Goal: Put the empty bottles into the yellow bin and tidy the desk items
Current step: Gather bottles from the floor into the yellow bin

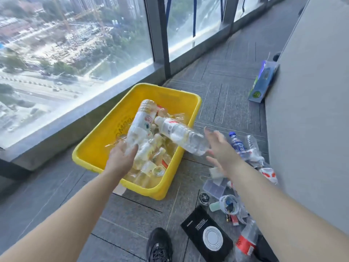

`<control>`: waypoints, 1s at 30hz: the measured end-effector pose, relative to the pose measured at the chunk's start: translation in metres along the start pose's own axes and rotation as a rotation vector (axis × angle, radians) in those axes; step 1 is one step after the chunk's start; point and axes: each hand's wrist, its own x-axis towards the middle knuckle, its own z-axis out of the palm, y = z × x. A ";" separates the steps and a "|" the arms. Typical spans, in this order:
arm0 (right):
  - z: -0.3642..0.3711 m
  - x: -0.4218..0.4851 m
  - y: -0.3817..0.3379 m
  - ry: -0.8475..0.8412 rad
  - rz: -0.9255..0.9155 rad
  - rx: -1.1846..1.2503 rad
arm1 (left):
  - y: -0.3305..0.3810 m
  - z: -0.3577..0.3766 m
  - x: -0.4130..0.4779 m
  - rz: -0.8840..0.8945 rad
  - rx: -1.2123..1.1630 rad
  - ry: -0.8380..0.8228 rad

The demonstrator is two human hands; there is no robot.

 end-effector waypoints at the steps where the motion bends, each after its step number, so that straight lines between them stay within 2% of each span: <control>1: 0.014 0.008 -0.002 -0.072 0.022 0.038 | -0.003 -0.002 0.008 0.007 0.066 -0.009; 3: 0.033 0.021 0.007 -0.127 0.036 -0.060 | -0.011 -0.001 0.015 0.051 0.135 -0.035; 7: 0.025 0.027 0.050 -0.028 0.071 -0.295 | -0.031 0.015 0.004 0.202 0.150 -0.045; 11: -0.031 0.016 0.095 0.101 0.131 -0.390 | -0.038 0.048 -0.013 0.366 0.106 -0.048; 15: -0.098 -0.001 0.144 0.276 0.196 -0.525 | -0.030 0.093 -0.031 0.474 0.113 -0.119; 22: -0.167 -0.022 0.209 0.357 0.356 -0.656 | -0.009 0.188 -0.049 0.460 0.189 -0.383; 30: -0.194 0.018 0.228 0.472 0.357 -0.733 | 0.031 0.280 -0.042 0.306 0.266 -0.551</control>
